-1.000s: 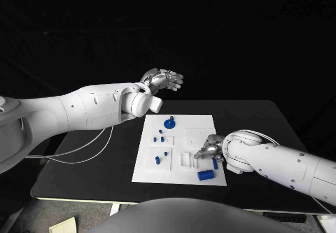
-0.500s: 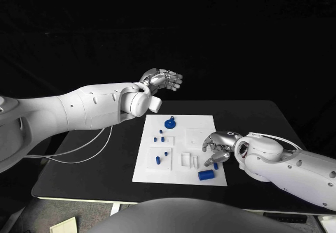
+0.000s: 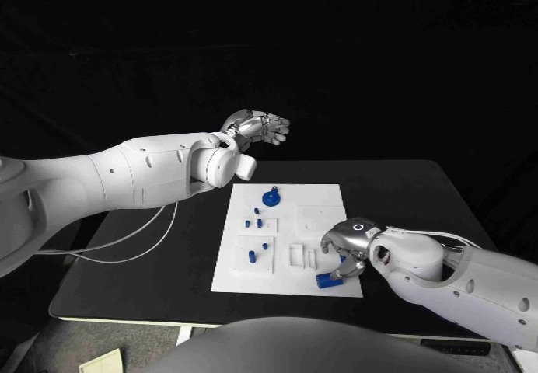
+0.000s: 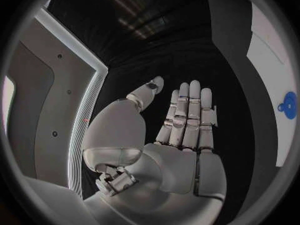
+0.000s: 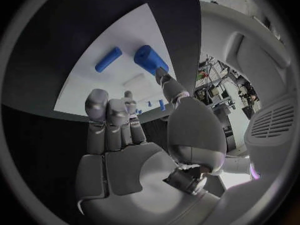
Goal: Assemble the parts on the task board
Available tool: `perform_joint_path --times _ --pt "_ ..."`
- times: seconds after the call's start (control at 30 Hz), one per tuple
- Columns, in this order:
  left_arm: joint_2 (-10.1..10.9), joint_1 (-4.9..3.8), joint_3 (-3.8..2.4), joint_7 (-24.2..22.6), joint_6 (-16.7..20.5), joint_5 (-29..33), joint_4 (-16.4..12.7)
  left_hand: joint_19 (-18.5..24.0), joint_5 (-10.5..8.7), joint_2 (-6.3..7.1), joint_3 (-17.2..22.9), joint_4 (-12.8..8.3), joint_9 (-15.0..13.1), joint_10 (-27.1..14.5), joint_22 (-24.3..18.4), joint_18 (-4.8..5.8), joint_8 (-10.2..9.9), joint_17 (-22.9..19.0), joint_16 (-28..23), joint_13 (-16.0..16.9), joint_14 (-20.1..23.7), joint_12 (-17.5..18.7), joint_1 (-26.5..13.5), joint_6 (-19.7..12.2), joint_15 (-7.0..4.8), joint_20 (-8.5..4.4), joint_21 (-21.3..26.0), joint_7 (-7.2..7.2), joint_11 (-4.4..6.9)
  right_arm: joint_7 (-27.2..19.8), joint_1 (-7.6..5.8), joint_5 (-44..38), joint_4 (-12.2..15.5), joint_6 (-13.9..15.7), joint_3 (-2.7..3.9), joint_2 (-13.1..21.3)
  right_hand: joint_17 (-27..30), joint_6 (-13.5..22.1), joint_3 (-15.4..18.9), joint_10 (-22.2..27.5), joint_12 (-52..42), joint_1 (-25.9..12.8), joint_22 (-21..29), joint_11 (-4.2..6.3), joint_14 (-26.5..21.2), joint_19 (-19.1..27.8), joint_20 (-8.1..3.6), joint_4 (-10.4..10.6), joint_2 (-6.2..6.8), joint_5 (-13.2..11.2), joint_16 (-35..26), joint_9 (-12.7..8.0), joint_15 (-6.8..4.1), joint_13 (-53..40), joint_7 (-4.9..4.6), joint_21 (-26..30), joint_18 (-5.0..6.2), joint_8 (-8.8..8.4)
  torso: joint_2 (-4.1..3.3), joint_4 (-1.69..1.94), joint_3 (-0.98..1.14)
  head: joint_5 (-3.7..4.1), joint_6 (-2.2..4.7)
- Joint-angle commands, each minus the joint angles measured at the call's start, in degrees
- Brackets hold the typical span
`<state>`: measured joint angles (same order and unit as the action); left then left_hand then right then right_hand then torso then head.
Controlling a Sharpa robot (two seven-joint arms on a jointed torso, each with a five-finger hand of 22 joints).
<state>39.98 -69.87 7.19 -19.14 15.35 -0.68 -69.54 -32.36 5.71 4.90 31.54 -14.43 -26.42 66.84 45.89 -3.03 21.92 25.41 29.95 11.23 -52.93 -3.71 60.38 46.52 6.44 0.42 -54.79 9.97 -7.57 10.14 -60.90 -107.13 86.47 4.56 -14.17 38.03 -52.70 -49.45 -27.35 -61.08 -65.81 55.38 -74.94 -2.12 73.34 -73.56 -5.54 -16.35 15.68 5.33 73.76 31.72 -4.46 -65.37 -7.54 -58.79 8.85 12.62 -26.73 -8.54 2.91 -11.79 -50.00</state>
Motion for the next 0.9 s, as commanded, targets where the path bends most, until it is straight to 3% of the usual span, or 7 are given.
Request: perform_joint_path --times 0.03,0.6,0.77,0.9 --pt "0.0 -0.05 -0.04 -0.3 -0.7 0.3 -0.1 0.0 0.24 -0.10 -0.3 0.0 0.1 -0.3 0.1 -0.89 0.2 0.1 -0.4 -0.1 -0.4 -0.3 -0.4 -0.4 -0.02 0.27 0.2 0.05 -0.02 1.1 0.53 -4.7 0.5 -2.3 -0.02 -0.2 -0.1 0.2 0.6 0.4 -0.3 -0.1 -0.8 0.21 0.2 -0.1 0.53 -0.1 -0.50 0.5 -0.4 -0.1 0.11 0.1 -0.88 -0.1 6.15 0.31 -0.08 0.07 -0.05 -0.02 0.00" --pt "0.1 -0.04 -0.04 -0.3 -0.8 0.3 -0.1 0.0 0.23 -0.11 -0.3 0.0 0.1 -0.3 0.1 -0.89 0.2 0.2 -0.4 -0.1 -0.4 -0.3 -0.4 -0.4 -0.01 0.28 0.2 0.05 -0.02 1.3 2.06 -4.8 0.8 -3.9 -0.02 -0.5 -0.3 -3.8 1.2 -0.5 -0.4 -0.8 -0.6 1.28 0.7 -0.5 0.92 0.1 -1.82 1.1 -0.7 -0.1 -0.86 0.4 0.28 -0.1 6.15 2.02 -0.10 0.09 -0.07 -0.27 0.00" --pt "0.1 -0.04 -0.04 -0.3 -0.7 0.2 -0.1 0.0 0.23 -0.11 -0.3 0.0 0.1 -0.3 0.1 -0.89 0.3 0.2 -0.4 -0.1 -0.4 -0.3 -0.4 -0.4 -0.01 0.28 0.2 0.05 -0.02 1.6 2.81 -5.7 -0.4 -5.1 -0.02 -0.9 -0.4 -7.5 -1.7 -1.6 -0.2 -0.1 -0.5 2.35 1.0 -0.8 1.16 1.4 -2.35 -1.9 -1.0 0.3 -1.83 0.7 1.43 -0.1 6.15 3.51 -0.11 0.07 -0.04 -0.28 0.00" --pt "0.1 -0.04 -0.04 -0.2 -0.8 0.2 -0.1 0.0 0.23 -0.12 -0.3 0.0 0.1 -0.3 0.1 -0.89 0.3 0.2 -0.5 -0.1 -0.5 -0.3 -0.4 -0.4 -0.01 0.28 0.3 0.05 -0.02 1.7 3.15 -6.2 -1.5 -5.7 -0.01 -1.2 -0.6 -9.0 -4.3 -2.3 -0.2 -0.2 -0.6 2.81 1.2 -1.1 1.34 3.1 -1.91 -2.3 -1.1 0.1 -2.23 0.8 1.89 -0.3 6.15 3.80 -0.11 0.11 -0.04 -0.31 0.00"
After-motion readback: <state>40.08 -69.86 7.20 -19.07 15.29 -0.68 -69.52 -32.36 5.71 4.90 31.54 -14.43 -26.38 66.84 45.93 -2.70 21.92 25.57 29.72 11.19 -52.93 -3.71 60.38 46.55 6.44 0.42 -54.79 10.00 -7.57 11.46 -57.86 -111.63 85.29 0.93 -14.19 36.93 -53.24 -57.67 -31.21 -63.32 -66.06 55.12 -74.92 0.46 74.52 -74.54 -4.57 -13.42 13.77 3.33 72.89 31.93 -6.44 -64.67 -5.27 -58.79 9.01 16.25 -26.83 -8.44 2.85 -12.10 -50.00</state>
